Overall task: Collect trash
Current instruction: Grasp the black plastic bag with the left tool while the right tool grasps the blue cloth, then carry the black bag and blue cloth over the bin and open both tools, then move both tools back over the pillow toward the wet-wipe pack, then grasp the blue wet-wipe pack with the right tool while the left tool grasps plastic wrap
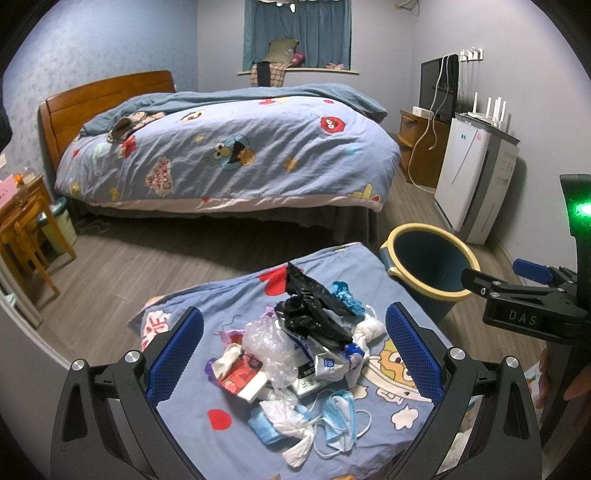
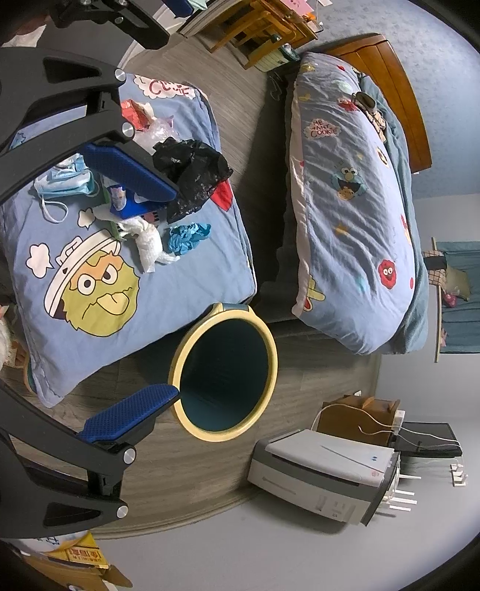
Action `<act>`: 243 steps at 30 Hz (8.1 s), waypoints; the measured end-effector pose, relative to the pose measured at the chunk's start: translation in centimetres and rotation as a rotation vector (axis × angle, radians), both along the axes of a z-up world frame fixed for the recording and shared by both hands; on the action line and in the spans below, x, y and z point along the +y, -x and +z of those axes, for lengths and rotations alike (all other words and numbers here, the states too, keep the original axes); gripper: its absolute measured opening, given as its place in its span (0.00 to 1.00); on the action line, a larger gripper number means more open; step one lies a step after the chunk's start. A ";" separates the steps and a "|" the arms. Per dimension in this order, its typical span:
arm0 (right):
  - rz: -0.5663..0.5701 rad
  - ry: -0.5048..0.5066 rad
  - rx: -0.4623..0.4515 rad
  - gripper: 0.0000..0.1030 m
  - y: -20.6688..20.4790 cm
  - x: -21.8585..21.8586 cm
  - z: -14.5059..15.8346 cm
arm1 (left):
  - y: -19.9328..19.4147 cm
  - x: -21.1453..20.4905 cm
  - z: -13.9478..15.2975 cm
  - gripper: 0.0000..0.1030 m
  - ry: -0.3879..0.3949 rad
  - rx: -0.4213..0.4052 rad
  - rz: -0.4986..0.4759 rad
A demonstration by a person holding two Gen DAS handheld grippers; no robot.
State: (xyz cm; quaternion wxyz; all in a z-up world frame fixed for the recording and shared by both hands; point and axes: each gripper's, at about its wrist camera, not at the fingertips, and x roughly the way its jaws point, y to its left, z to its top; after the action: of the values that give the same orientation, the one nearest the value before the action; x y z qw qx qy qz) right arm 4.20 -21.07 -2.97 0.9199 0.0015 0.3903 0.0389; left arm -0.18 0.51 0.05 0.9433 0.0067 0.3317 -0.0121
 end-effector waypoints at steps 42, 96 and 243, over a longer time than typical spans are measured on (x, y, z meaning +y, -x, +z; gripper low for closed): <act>0.359 -0.076 0.486 0.37 -18.0 6.7 -16.5 | -13.4 -0.7 -11.4 0.41 0.013 0.344 -0.137; -0.200 -0.300 0.266 0.08 -22.3 -19.2 -11.6 | -23.5 -21.6 -11.2 0.16 -0.153 0.215 -0.369; 0.246 -0.200 0.332 0.18 -15.6 4.9 -7.5 | -10.9 1.1 -14.5 0.24 -0.208 0.295 -0.102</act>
State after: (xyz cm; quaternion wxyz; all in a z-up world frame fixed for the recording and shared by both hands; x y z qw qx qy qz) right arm 19.82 -16.15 -10.44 0.8266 0.0514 0.5278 0.1886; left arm 10.76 1.56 -14.44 0.8768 0.1189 0.4651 -0.0265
